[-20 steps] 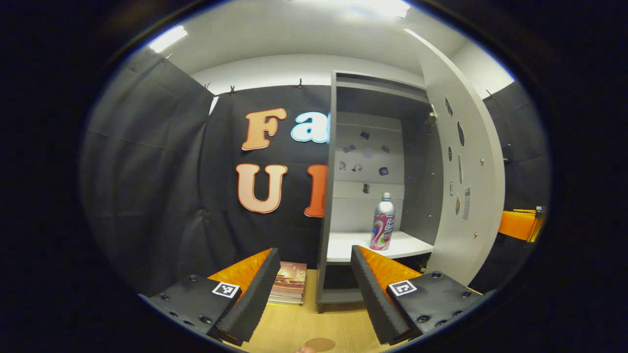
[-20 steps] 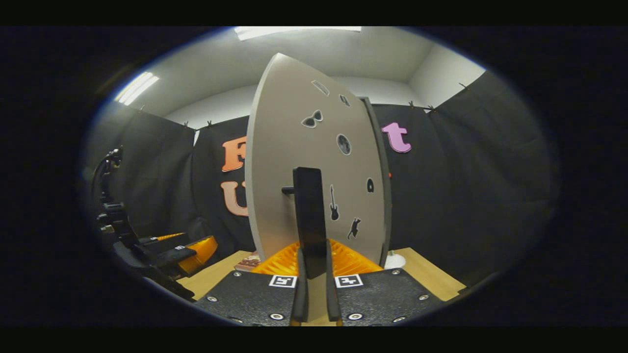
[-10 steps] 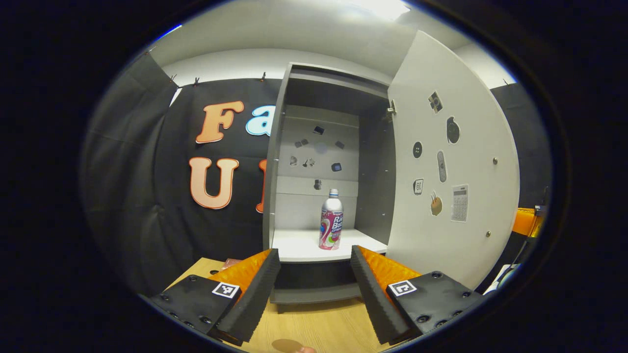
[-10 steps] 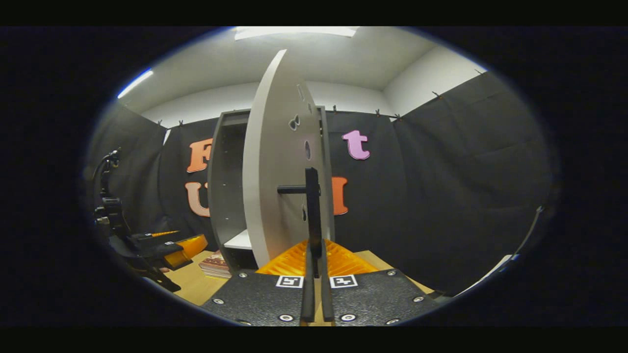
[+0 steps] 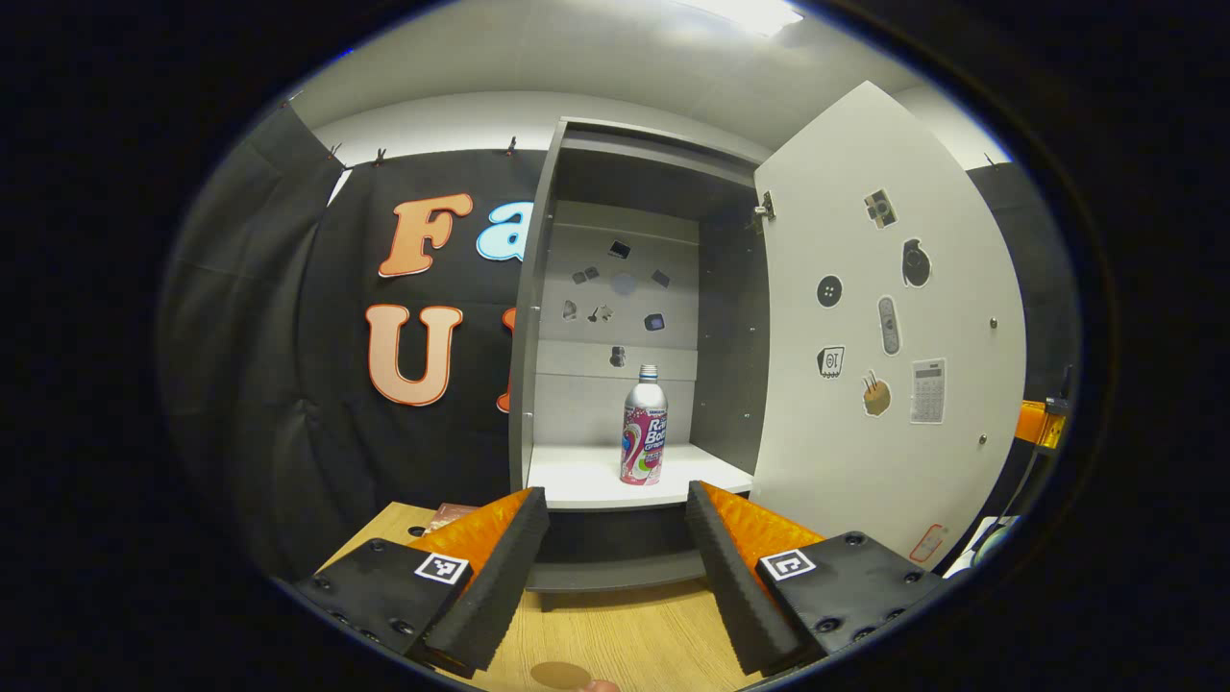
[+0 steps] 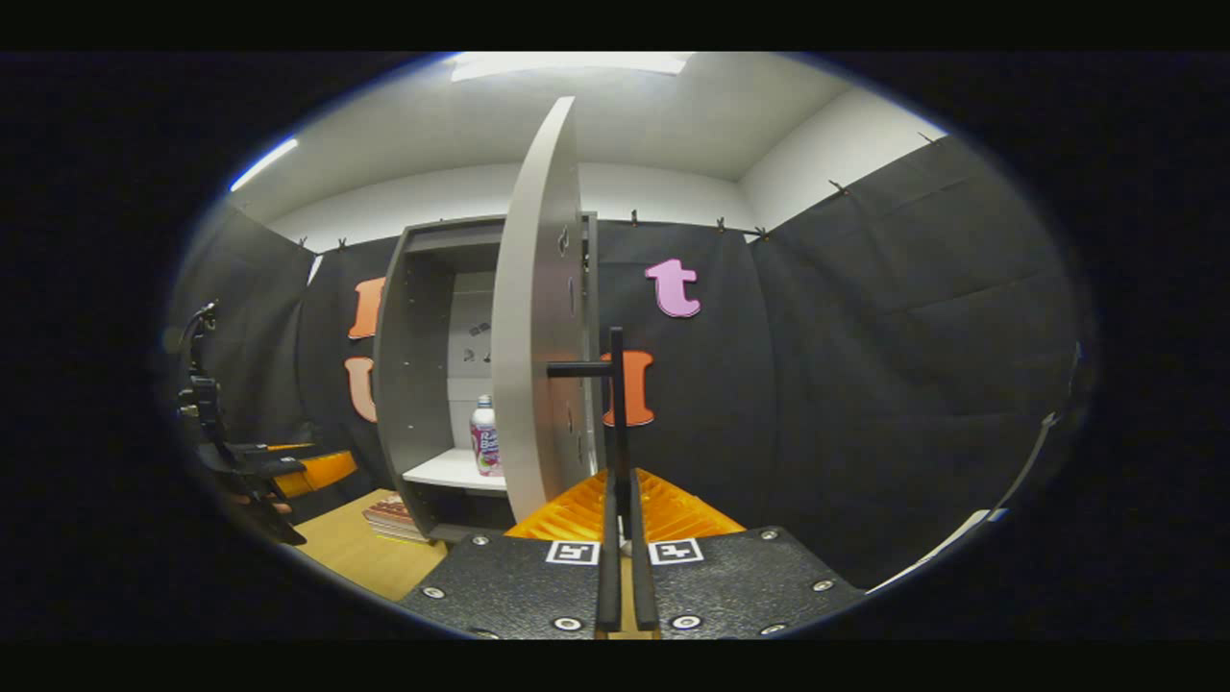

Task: Open the cabinet door with the right hand, grasp the bottle in the cabinet with the left hand and place it on the coaster, then close the cabinet door with the right hand.

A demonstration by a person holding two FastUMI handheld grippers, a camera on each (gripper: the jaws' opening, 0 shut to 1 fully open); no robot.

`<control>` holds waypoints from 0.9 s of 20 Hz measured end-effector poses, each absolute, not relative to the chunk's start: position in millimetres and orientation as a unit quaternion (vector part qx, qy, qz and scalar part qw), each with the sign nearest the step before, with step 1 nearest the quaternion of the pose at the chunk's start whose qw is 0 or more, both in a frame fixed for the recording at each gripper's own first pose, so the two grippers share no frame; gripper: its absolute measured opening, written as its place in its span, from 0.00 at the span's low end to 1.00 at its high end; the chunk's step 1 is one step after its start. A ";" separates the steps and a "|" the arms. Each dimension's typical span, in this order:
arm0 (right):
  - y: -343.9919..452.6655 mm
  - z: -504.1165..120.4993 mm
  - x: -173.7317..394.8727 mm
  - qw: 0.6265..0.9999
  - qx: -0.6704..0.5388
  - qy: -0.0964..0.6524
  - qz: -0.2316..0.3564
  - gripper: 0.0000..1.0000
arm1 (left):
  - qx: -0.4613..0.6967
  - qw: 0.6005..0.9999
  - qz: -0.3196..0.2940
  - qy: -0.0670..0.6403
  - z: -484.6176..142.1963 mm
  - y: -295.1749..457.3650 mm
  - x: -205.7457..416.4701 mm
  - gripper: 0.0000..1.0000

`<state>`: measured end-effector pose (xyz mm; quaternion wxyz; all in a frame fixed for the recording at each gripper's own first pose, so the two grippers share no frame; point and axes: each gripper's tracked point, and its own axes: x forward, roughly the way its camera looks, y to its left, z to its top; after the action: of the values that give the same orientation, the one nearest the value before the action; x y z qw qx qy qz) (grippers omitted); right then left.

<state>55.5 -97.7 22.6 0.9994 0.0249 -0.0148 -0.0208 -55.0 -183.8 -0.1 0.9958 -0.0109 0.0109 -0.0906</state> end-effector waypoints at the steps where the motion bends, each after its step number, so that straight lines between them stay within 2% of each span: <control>1: -101.3 21.9 56.4 0.999 0.027 -0.011 -0.019 0.04 | -0.011 0.996 -0.092 0.012 -0.6 -185.7 -52.9 0.95; 2: -102.7 21.5 56.4 0.999 0.031 -0.009 -0.015 0.03 | -0.011 0.996 -0.092 0.013 -1.0 -187.3 -50.8 0.94; 3: -103.1 21.2 56.2 0.999 0.035 -0.009 -0.013 0.13 | -0.012 0.995 -0.095 0.014 -2.6 -190.1 -51.8 0.95; 4: -104.6 20.9 55.2 0.999 0.036 -0.009 -0.011 0.03 | -0.014 0.995 -0.097 0.016 -3.4 -192.4 -51.6 0.95; 9: -117.9 18.2 51.5 0.999 0.029 -0.005 -0.037 0.16 | -0.016 0.994 -0.105 0.022 -6.8 -204.9 -45.9 0.94; 10: -118.9 16.6 47.5 0.999 0.027 0.000 -0.037 0.23 | -0.016 0.994 -0.108 0.022 -7.2 -209.0 -45.2 0.95; 12: -119.7 13.0 34.5 0.999 0.023 0.006 -0.035 0.27 | -0.014 0.993 -0.112 0.022 -7.0 -215.7 -42.5 0.94; 15: -120.4 13.0 19.3 0.999 0.010 0.009 -0.040 0.44 | -0.014 0.993 -0.114 0.022 -8.3 -222.8 -40.8 0.95; 16: -116.7 14.6 16.9 0.999 0.009 0.010 -0.036 0.54 | -0.016 0.993 -0.113 0.022 -9.2 -223.3 -39.5 0.95; 17: -112.0 15.7 11.0 0.999 0.011 0.011 -0.028 0.49 | -0.019 0.993 -0.111 0.024 -10.8 -224.9 -38.9 0.94; 18: -105.0 17.6 7.6 1.000 0.014 0.011 -0.016 0.60 | -0.023 0.993 -0.109 0.025 -11.2 -225.2 -38.2 0.94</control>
<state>7.6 -105.0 17.6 0.9997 0.0136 0.0105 -0.0157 -38.2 -225.2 -11.2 0.9935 -0.0231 0.0251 -0.1087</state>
